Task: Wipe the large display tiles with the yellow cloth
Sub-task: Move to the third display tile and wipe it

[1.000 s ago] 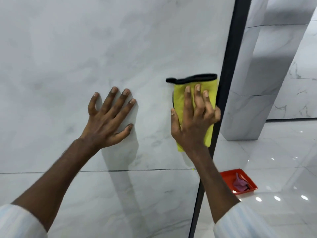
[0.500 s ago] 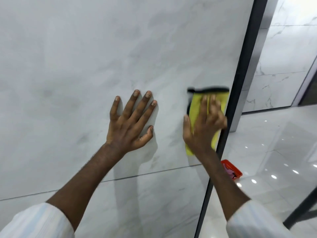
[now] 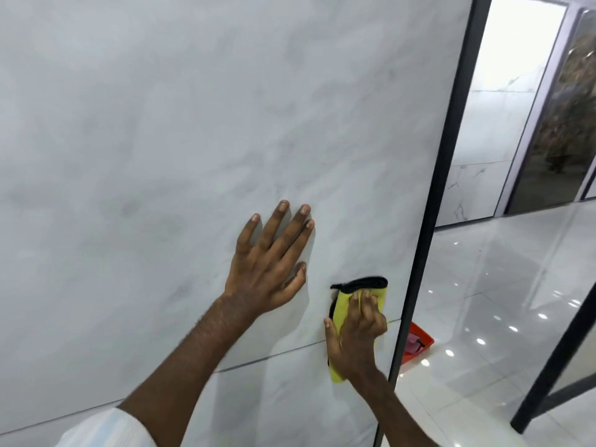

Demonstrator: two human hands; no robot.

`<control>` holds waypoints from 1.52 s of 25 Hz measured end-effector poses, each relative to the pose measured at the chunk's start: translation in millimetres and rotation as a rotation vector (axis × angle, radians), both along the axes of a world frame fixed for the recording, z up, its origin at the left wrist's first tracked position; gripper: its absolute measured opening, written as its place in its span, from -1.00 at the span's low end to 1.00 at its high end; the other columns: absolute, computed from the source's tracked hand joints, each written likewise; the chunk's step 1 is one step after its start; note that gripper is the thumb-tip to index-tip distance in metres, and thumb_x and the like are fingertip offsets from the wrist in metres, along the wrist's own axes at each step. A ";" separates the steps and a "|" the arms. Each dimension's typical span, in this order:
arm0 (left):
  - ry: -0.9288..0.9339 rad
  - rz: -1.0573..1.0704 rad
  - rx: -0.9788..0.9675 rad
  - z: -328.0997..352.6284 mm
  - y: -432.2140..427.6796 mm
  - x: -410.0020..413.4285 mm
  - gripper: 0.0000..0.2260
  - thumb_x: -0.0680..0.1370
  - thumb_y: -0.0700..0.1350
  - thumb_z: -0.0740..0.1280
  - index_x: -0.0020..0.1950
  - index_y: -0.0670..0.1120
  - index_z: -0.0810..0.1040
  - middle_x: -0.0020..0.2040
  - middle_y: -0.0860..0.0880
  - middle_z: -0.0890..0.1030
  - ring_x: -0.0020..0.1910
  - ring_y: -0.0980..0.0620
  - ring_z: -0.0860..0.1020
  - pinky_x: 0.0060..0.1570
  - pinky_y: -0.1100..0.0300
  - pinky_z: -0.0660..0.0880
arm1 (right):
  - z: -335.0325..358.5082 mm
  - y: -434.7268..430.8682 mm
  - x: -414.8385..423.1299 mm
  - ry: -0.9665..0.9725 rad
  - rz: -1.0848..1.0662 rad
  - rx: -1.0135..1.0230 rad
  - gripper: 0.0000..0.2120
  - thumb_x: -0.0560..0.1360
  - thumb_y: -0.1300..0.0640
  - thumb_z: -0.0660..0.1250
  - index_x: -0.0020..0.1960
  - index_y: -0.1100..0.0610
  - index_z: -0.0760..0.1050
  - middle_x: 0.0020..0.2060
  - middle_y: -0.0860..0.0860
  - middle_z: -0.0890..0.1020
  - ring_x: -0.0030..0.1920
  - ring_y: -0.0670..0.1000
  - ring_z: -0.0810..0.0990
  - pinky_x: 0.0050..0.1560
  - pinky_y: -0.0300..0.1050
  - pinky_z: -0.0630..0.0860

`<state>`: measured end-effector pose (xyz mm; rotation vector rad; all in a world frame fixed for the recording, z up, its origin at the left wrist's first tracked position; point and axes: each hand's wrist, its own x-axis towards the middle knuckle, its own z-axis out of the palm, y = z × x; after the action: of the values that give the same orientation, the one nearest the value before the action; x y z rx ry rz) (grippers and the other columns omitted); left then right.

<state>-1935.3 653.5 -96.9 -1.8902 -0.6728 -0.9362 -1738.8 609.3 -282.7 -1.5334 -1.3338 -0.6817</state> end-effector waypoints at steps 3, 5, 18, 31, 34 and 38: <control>0.008 -0.145 0.002 39.1 -21.8 -3.1 -0.38 0.57 0.09 0.35 0.60 -0.10 0.41 0.67 -0.13 0.26 0.65 -0.15 0.25 0.48 -0.24 0.17 | 108.4 15.6 13.7 -0.110 -0.050 0.141 -0.32 0.62 -0.18 0.17 0.60 0.17 0.17 0.56 0.16 0.23 0.51 0.29 0.27 0.33 0.37 0.33; -0.015 -0.209 0.094 102.6 -31.4 -7.1 -0.41 0.62 0.12 0.29 0.61 -0.10 0.40 0.66 -0.15 0.26 0.64 -0.12 0.27 0.48 -0.18 0.18 | 215.0 24.8 15.9 -0.132 -0.076 0.275 -0.29 0.57 -0.16 0.23 0.62 0.14 0.21 0.57 0.15 0.27 0.52 0.25 0.28 0.36 0.29 0.27; -0.057 0.099 0.245 273.9 24.2 -35.0 -0.28 0.66 0.25 0.09 0.69 -0.18 0.17 0.71 -0.13 0.12 0.69 -0.28 0.05 0.58 -0.33 0.01 | 279.5 26.6 -1.8 -0.076 -0.046 0.365 -0.35 0.58 -0.15 0.22 0.61 0.06 0.27 0.58 0.09 0.34 0.53 0.18 0.31 0.33 0.25 0.29; -0.058 0.121 0.296 271.8 26.4 -37.8 -0.29 0.64 0.23 0.16 0.67 -0.19 0.24 0.70 -0.13 0.19 0.68 -0.26 0.11 0.57 -0.34 0.11 | 461.5 37.4 6.9 -0.131 -0.048 0.478 -0.31 0.55 -0.17 0.25 0.63 0.00 0.26 0.59 0.02 0.32 0.46 0.17 0.32 0.31 0.27 0.34; -0.036 0.080 0.279 276.0 17.0 -37.4 -0.30 0.61 0.22 0.23 0.65 -0.17 0.31 0.69 -0.13 0.21 0.68 -0.23 0.13 0.55 -0.34 0.10 | 415.8 33.9 6.2 -0.172 -0.001 0.480 -0.33 0.52 -0.15 0.28 0.60 0.02 0.33 0.57 0.02 0.35 0.44 0.14 0.33 0.28 0.27 0.34; -0.097 0.074 0.344 314.7 3.7 -41.7 -0.36 0.64 0.20 0.16 0.64 -0.12 0.34 0.71 -0.10 0.14 0.70 -0.16 0.08 0.53 -0.29 0.06 | 474.6 36.0 7.2 -0.168 0.034 0.475 -0.31 0.49 -0.16 0.28 0.59 -0.01 0.34 0.54 0.00 0.39 0.41 0.13 0.33 0.24 0.29 0.36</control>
<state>-1977.0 657.2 217.8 -1.5157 -0.5922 -1.0294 -1731.5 645.3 191.9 -1.0870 -1.2057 -1.0396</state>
